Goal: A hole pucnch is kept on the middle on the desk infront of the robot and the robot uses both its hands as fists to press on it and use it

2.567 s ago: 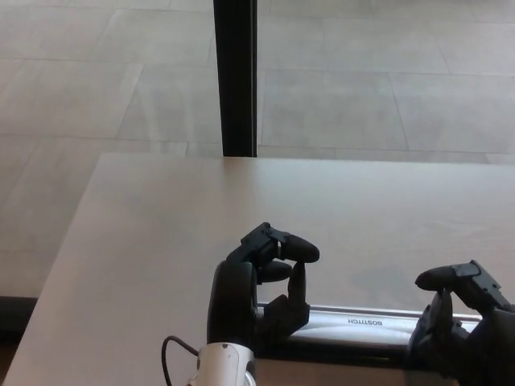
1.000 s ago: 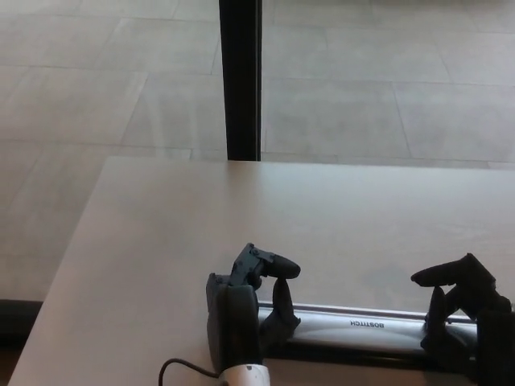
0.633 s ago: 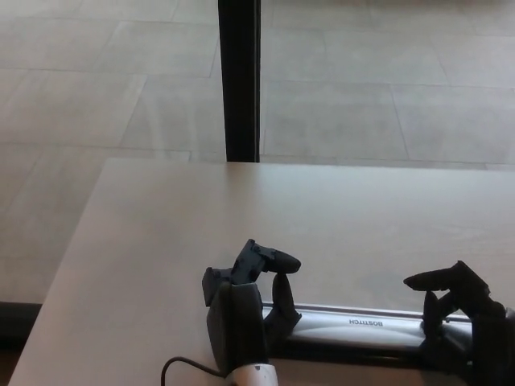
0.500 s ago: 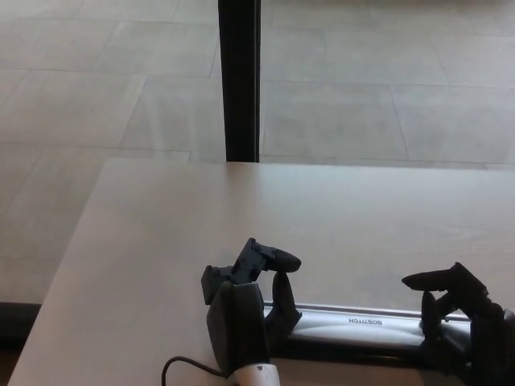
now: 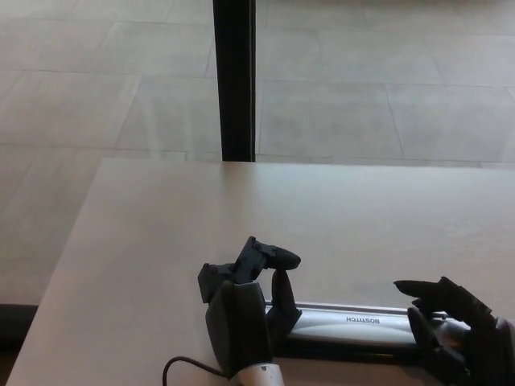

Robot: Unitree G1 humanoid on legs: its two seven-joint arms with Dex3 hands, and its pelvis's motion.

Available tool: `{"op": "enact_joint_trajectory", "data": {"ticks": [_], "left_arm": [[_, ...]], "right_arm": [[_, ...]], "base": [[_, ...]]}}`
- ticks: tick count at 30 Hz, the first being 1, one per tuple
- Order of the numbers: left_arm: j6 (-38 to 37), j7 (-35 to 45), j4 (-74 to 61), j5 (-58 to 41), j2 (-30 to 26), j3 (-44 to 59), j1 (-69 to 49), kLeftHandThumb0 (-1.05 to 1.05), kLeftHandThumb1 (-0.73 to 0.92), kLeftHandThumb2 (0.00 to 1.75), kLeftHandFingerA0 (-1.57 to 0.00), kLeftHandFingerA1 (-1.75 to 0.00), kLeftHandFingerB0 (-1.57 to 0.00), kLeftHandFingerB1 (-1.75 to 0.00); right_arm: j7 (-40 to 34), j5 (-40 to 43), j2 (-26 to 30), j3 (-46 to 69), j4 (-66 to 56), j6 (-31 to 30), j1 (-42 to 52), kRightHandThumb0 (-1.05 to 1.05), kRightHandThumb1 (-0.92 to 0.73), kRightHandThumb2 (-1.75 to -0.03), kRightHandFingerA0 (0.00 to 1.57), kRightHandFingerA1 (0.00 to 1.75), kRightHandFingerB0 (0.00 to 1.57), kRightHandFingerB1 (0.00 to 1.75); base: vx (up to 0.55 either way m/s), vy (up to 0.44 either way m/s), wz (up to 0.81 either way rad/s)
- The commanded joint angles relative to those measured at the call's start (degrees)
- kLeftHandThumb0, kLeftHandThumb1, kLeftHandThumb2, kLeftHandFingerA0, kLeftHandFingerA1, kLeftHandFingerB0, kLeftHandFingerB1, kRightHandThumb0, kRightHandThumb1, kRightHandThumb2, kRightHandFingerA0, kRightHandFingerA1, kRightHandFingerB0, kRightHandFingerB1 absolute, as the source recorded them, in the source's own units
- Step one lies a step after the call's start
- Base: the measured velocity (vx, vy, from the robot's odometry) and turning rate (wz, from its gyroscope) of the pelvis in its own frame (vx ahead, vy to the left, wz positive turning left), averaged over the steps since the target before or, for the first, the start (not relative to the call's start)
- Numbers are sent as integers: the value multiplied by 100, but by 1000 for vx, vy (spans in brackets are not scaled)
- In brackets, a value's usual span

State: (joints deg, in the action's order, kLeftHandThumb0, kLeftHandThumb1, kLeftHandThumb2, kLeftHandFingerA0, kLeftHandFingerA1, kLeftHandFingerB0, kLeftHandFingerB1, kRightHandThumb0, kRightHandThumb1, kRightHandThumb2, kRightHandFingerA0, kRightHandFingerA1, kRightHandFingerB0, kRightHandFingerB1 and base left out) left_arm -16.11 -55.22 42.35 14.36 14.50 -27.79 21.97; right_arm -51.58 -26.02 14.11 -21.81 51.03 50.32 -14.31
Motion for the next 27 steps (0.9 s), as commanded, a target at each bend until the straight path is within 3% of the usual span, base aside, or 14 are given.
{"op": "enact_joint_trajectory", "data": {"ticks": [1, 2, 3, 5, 9, 10, 13, 14, 16, 20, 21, 22, 23, 27], "left_arm": [[-820, -388, 96, 672, 487, -189, 212, -29, 75, 89, -87, -175, -66, -145], [-861, -386, 117, 678, 478, -192, 233, -29, 75, 90, -88, -175, -67, -142], [-871, -336, 114, 653, 476, -188, 246, -30, 76, 89, -87, -175, -67, -143], [-861, -321, 94, 645, 477, -192, 232, -30, 76, 87, -87, -175, -68, -139], [-894, -386, 101, 667, 480, -204, 209, -27, 74, 91, -87, -175, -67, -142], [-908, -402, 113, 683, 480, -214, 221, -27, 74, 91, -87, -175, -66, -145], [-897, -400, 90, 690, 472, -210, 221, -27, 74, 91, -88, -175, -68, -141], [-977, -392, 113, 694, 458, -219, 220, -28, 74, 89, -88, -175, -68, -139], [-992, -408, 115, 693, 473, -227, 208, -28, 74, 88, -88, -175, -69, -138], [-1021, -403, 147, 728, 456, -249, 253, -31, 75, 88, -88, -175, -70, -137], [-1034, -390, 137, 738, 448, -265, 231, -31, 75, 88, -89, -175, -70, -136], [-1052, -380, 137, 740, 444, -269, 222, -31, 74, 89, -89, -175, -70, -138], [-1069, -373, 143, 736, 444, -266, 220, -31, 74, 89, -89, -175, -70, -138], [-1153, -330, 174, 735, 435, -262, 227, -30, 73, 89, -90, -175, -70, -137]], "right_arm": [[673, -1474, 388, -1051, 1021, -2530, 1022, -37, -71, -60, 67, 89, 63, 60], [728, -1403, 430, -988, 888, -2482, 1129, -39, -78, -63, 72, 84, 59, 61], [633, -1392, 438, -1003, 1011, -2410, 1129, -39, -77, -62, 63, 86, 53, 66], [517, -1460, 465, -1059, 989, -2428, 1152, -38, -76, -63, 65, 97, 61, 74], [674, -1348, 553, -1020, 861, -2230, 1308, -42, -79, -64, 62, 77, 61, 59], [535, -1419, 602, -1063, 883, -2122, 1300, -37, -74, -61, 71, 79, 63, 61], [1222, -853, 517, -792, 859, -2004, 1382, -43, -83, -65, 62, 73, 61, 57], [597, -1317, 590, -1036, 1006, -2070, 1285, -37, -80, -63, 70, 73, 64, 58], [473, -1372, 613, -1078, 1033, -2069, 1287, -36, -77, -63, 72, 77, 61, 59], [1211, -891, 597, -849, 975, -2002, 1328, -41, -80, -63, 66, 68, 62, 52], [2221, 279, 254, -224, 896, -2133, 1467, -50, -80, -64, 61, 67, 67, 50], [1906, -62, 307, -401, 931, -2258, 1398, -36, -78, -63, 79, 64, 71, 56], [804, -1322, 604, -1052, 1030, -2358, 1212, -36, -78, -63, 79, 64, 71, 56], [885, -1132, 595, -951, 1050, -2068, 1247, -36, -79, -64, 80, 78, 61, 57]], "base": [[0, 0, 0], [0, 0, 0], [0, 0, 0], [0, 0, 0], [0, 0, 0], [0, 0, 0], [0, 0, 0], [0, 0, 0], [0, 0, 0], [0, 0, 0], [0, 0, 0], [0, 0, 0], [0, 0, 0], [0, 0, 0]]}}
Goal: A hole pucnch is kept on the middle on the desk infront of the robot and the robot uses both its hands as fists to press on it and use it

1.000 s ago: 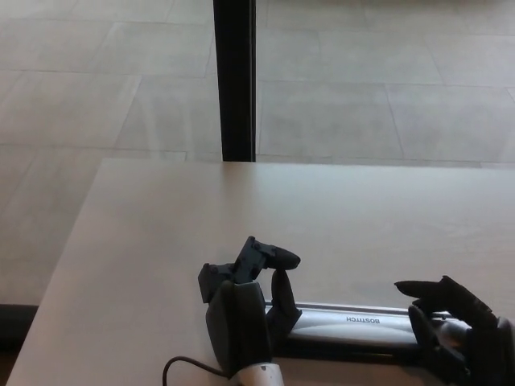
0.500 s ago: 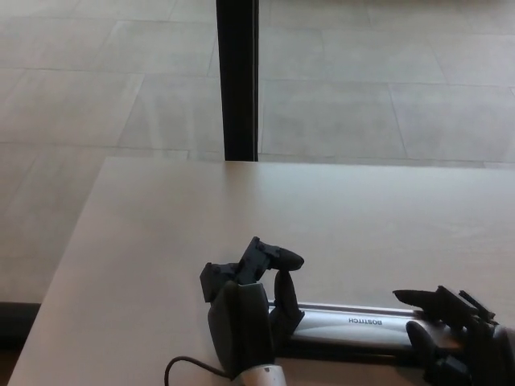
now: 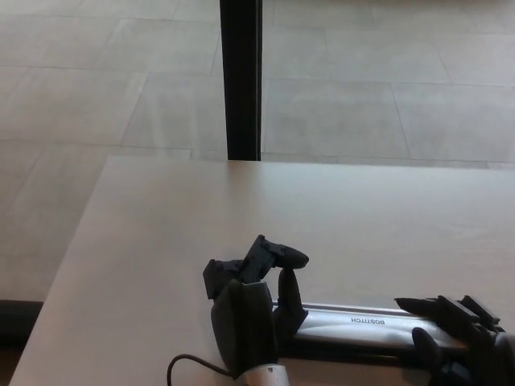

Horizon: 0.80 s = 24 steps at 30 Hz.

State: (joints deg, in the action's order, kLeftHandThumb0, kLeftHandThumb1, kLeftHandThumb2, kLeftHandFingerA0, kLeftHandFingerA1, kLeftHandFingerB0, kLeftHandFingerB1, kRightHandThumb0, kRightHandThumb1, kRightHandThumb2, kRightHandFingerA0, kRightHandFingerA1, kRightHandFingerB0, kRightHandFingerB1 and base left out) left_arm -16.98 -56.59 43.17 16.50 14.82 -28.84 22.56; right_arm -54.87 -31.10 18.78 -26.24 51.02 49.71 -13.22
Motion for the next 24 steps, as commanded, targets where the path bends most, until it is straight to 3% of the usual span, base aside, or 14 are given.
{"op": "enact_joint_trajectory", "data": {"ticks": [1, 4, 5, 7, 8, 9, 10, 11, 12, 13, 16, 17, 19, 24], "left_arm": [[-1058, -192, 89, 527, 402, -155, 168, -32, 75, 87, -90, -175, -70, -138], [-1024, -230, 66, 584, 414, -205, 86, -31, 74, 88, -90, -175, -69, -139], [-1015, -224, 13, 586, 392, -210, 34, -30, 76, 87, -87, -175, -64, -143], [-1005, -182, -116, 560, 341, -191, -54, -30, 76, 87, -86, -175, -63, -142], [-1032, -180, -127, 548, 331, -180, -67, -30, 76, 87, -86, -175, -63, -142], [-970, -209, -179, 545, 315, -142, -68, -30, 75, 89, -86, -175, -64, -143], [-972, -211, -166, 546, 322, -142, -55, -30, 75, 89, -86, -175, -64, -143], [-927, -77, -258, 413, 332, -75, -120, -30, 76, 89, -85, -175, -63, -146], [-772, 295, -540, 112, 304, 61, -226, -32, 76, 89, -84, -175, -62, -148], [-734, 450, -664, 3, 273, 96, -288, -32, 76, 89, -84, -175, -63, -149], [-543, 1401, -1368, -634, 29, 250, -535, -31, 84, 76, -78, -175, -62, -146], [-225, 2167, -1958, -1173, -224, 354, -633, -31, 86, 76, -78, -175, -61, -148], [394, 2775, -2674, -1725, -470, 520, -667, -32, 81, 77, -80, -175, -62, -146], [1498, 3364, -3866, -2334, -936, 855, -565, -32, 80, 78, -81, -175, -64, -144]], "right_arm": [[1108, -656, 130, -514, 1033, -2001, 1155, -34, -79, -62, 80, 84, 63, 62], [138, -1051, 55, -657, 1121, -2381, 1186, -36, -72, -61, 79, 107, 67, 73], [-45, -1042, -116, -626, 1203, -2658, 1048, -25, -60, -60, 98, 139, 80, 67], [-272, -352, -643, -36, 1229, -2766, 778, -20, -72, -67, 98, 169, 79, 92], [-309, -107, -762, 173, 1164, -2685, 762, -20, -72, -67, 98, 169, 79, 92], [-223, 442, -934, 609, 815, -2306, 788, -26, -81, -70, 85, 175, 73, 112], [-223, 434, -934, 628, 818, -2304, 783, -26, -81, -70, 85, 175, 73, 112], [-529, 439, -962, 774, 565, -2083, 733, -26, -84, -64, 83, 175, 74, 96], [-208, 1085, -1106, 1188, -115, -1594, 659, -33, -89, -66, 79, 175, 51, 171], [-110, 1241, -1131, 1289, -336, -1410, 635, -32, -86, -71, 82, 175, 54, 175], [667, 1936, -1037, 1590, -1855, -1392, 652, -28, -77, -84, 90, 175, 58, 165], [1389, 2740, -792, 1658, -3158, -1628, 697, -28, -78, -85, 92, 175, 65, 148], [2103, 3656, -257, 1728, -4486, -2374, 797, -24, -75, -90, 94, 175, 68, 140], [2789, 4880, 575, 2136, -5726, -3376, 861, -22, -71, -94, 89, 175, 67, 136]], "base": [[0, 0, 0], [0, 0, 0], [0, 0, 0], [0, 0, 0], [0, 0, 0], [0, 0, 0], [0, 0, 0], [0, 0, 0], [0, 0, 0], [0, 0, 0], [0, 0, 0], [0, 0, 0], [0, 0, 0], [0, 0, 0]]}}
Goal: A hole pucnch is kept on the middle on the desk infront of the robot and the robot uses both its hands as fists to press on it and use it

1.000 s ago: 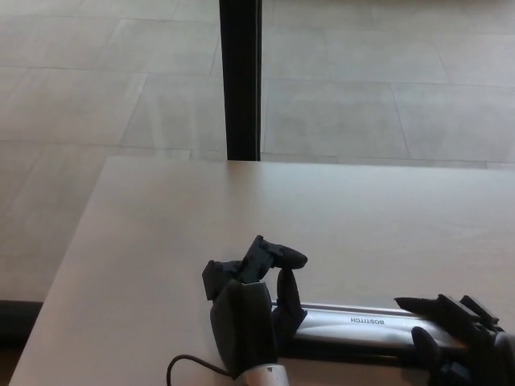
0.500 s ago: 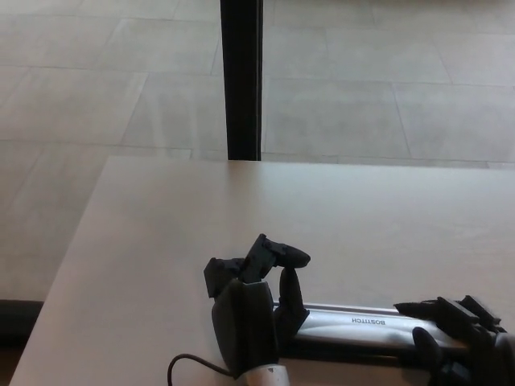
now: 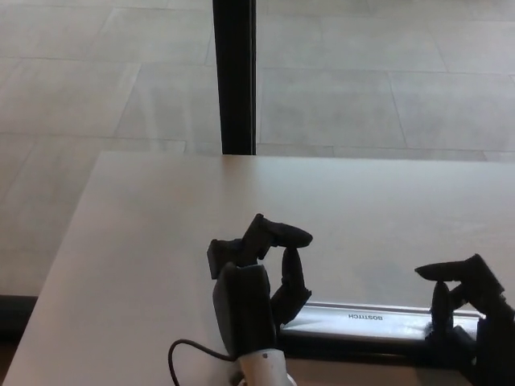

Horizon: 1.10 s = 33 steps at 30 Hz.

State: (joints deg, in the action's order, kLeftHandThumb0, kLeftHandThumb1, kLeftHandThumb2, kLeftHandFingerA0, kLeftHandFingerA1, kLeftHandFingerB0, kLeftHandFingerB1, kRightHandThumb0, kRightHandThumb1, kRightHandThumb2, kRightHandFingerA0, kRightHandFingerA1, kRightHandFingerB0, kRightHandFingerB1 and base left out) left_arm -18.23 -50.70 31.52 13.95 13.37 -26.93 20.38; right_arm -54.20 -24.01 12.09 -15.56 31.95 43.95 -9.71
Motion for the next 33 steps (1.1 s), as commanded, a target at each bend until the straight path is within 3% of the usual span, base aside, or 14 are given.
{"op": "enact_joint_trajectory", "data": {"ticks": [1, 5, 6, 9, 10, 12, 13, 14, 17, 19, 23, 30, 32, 33], "left_arm": [[1864, 3148, -3132, -2501, -1197, 907, -207, -30, 78, 81, -83, -175, -69, -140], [2394, 3865, -3972, -3412, -2291, 1572, -118, -28, 74, 85, -86, -175, -72, -139], [2507, 3983, -4101, -3676, -2543, 1802, -138, -28, 76, 83, -86, -175, -72, -137], [2608, 4305, -4245, -4001, -3203, 2269, -237, -28, 76, 84, -87, -175, -68, -144], [2960, 4103, -4436, -4159, -3370, 2542, -313, -31, 78, 74, -86, -175, -68, -144], [2958, 4323, -4332, -4570, -3888, 3184, -556, -26, 78, 78, -87, -175, -69, -137], [2925, 4399, -4211, -4613, -4106, 3463, -708, -37, 63, 100, -114, -137, -85, -117], [2831, 4518, -4108, -4643, -4252, 3631, -841, -23, 73, 79, -113, -175, -73, -137], [3275, 4238, -4068, -4931, -4482, 4249, -1140, -26, 78, 73, -83, -175, -66, -138], [3187, 4415, -3602, -4976, -4784, 4903, -1470, -36, 64, 98, -114, -138, -84, -115], [3228, 4160, -2568, -5003, -4944, 5876, -1765, -23, 79, 67, -89, -175, -59, -157], [3225, 3427, -1301, -4958, -4686, 6764, -2361, -38, 54, 90, -115, -139, -76, -109], [3176, 3329, -1078, -4964, -4560, 6854, -2449, -26, 70, 60, -87, -175, -74, -127], [3123, 3189, -899, -4917, -4425, 6885, -2523, -27, 72, 61, -86, -174, -76, -86]], "right_arm": [[2961, 4723, 1649, 1371, -4058, -3067, 500, -19, -64, -96, 120, 172, 73, 124], [3173, 5670, 2379, 2256, -4482, -3645, 755, -19, -68, -98, 95, 175, 75, 119], [3223, 5916, 2515, 2514, -4503, -3759, 865, -26, -61, -110, 117, 135, 82, 104], [3472, 6249, 2718, 3083, -4310, -3807, 1109, -29, -59, -110, 119, 136, 84, 106], [3544, 6326, 2794, 3369, -4209, -3920, 1246, -25, -63, -94, 96, 175, 76, 122], [3872, 6698, 2903, 4189, -3723, -4128, 1526, -32, -53, -97, 102, 175, 78, 133], [3896, 6884, 2899, 4544, -3469, -4312, 1524, -35, -49, -94, 103, 175, 85, 124], [4029, 6916, 2906, 4759, -3213, -4319, 1532, -34, -47, -97, 105, 175, 86, 121], [4394, 6890, 2933, 5348, -2460, -4319, 1649, -43, -45, -105, 127, 136, 89, 102], [4593, 6782, 2956, 5878, -1601, -4253, 1722, -36, -51, -98, 104, 175, 88, 89], [4838, 6622, 3105, 6626, -177, -4214, 1702, -49, -63, -79, 99, 169, 83, 77], [4395, 6295, 3263, 7254, 1332, -4325, 1592, -54, -66, -67, 90, 149, 67, 63], [4349, 6264, 3226, 7339, 1599, -4322, 1514, -53, -63, -70, 85, 146, 63, 69], [4301, 6261, 3124, 7361, 1686, -4326, 1494, -54, -67, -68, 83, 143, 67, 81]], "base": [[0, 0, 0], [0, 0, 0], [0, 0, 0], [0, 0, 0], [0, 0, 0], [0, 0, 0], [0, 0, 0], [0, 0, 0], [0, 0, 0], [0, 0, 0], [0, 0, 0], [0, 0, 0], [0, 0, 0], [0, 0, 0]]}}
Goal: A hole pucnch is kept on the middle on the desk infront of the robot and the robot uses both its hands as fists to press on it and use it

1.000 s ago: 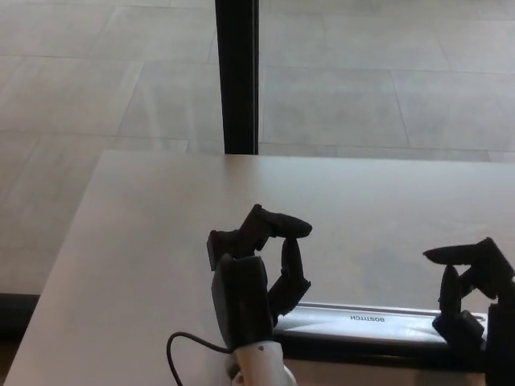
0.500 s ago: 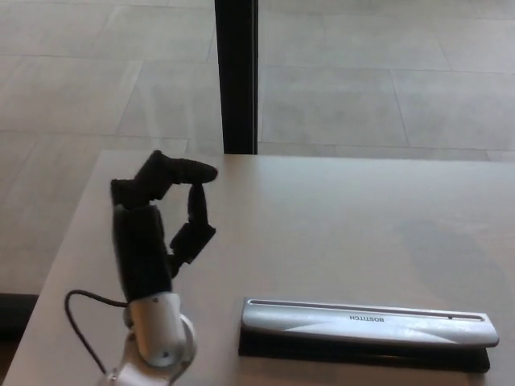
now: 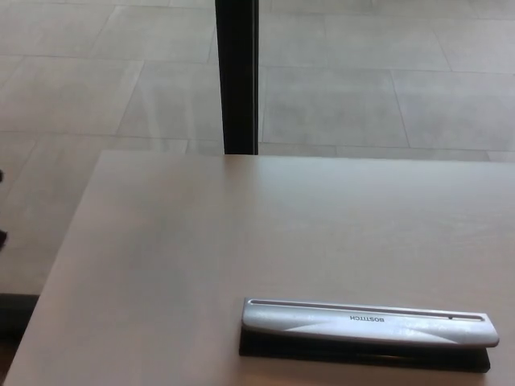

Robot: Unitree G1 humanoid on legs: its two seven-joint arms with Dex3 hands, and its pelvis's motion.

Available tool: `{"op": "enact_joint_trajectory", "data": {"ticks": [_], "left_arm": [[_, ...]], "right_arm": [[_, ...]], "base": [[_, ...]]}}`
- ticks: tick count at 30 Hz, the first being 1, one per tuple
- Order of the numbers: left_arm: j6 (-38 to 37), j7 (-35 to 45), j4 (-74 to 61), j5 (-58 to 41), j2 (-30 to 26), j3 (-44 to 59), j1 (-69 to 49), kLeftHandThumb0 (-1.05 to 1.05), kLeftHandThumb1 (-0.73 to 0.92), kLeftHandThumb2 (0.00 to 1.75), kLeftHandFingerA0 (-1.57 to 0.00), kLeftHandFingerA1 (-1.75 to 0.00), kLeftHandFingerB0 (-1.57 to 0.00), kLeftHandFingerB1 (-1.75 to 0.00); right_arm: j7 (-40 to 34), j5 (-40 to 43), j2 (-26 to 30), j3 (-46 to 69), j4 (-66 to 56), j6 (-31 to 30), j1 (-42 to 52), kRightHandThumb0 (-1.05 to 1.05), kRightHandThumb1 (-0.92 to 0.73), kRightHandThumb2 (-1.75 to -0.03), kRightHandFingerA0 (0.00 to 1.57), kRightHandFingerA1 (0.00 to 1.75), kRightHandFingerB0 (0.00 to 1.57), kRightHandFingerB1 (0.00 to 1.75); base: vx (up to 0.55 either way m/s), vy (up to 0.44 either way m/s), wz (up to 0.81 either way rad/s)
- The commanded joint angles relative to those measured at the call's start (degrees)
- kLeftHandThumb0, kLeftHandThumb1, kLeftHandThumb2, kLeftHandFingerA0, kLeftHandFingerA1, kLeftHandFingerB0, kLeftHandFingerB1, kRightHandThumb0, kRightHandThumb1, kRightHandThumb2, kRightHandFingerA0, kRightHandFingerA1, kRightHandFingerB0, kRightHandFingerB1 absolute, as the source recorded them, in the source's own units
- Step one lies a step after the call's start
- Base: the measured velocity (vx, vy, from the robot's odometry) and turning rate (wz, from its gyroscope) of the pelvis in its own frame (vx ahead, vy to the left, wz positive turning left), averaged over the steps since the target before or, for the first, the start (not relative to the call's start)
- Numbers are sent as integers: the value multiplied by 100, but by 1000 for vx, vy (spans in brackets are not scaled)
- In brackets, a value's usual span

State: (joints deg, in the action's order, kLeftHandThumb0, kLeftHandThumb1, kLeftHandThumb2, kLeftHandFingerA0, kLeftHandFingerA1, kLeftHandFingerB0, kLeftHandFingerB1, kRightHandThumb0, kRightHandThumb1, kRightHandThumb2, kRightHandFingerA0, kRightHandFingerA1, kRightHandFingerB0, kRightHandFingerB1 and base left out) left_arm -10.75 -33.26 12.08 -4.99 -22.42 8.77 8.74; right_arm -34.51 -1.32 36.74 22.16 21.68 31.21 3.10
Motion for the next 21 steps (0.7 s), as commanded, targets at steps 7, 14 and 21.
{"op": "enact_joint_trajectory", "data": {"ticks": [7, 14, 21], "left_arm": [[2010, 976, 1094, -2883, 114, 3233, -1711, -30, 63, 59, -90, -141, -87, -78], [2249, 1398, 1501, -2355, 955, 2391, -2260, -30, 70, 62, -87, -79, -69, -58], [2442, 1792, 1974, -2462, 1151, 2382, -2258, -33, 67, 61, -89, -76, -64, -54]], "right_arm": [[1974, 3954, -195, 3551, 2650, -2713, -7, -48, -65, -77, 81, 100, 52, 73], [1692, 3868, -1148, 3409, 2792, -2904, -227, -48, -73, -67, 66, 151, 59, 140], [1806, 3652, -1494, 3318, 2905, -3043, -241, -53, -77, -62, 40, 90, 9, 44]], "base": [[0, 0, 0], [0, 0, 0], [0, 0, 0]]}}
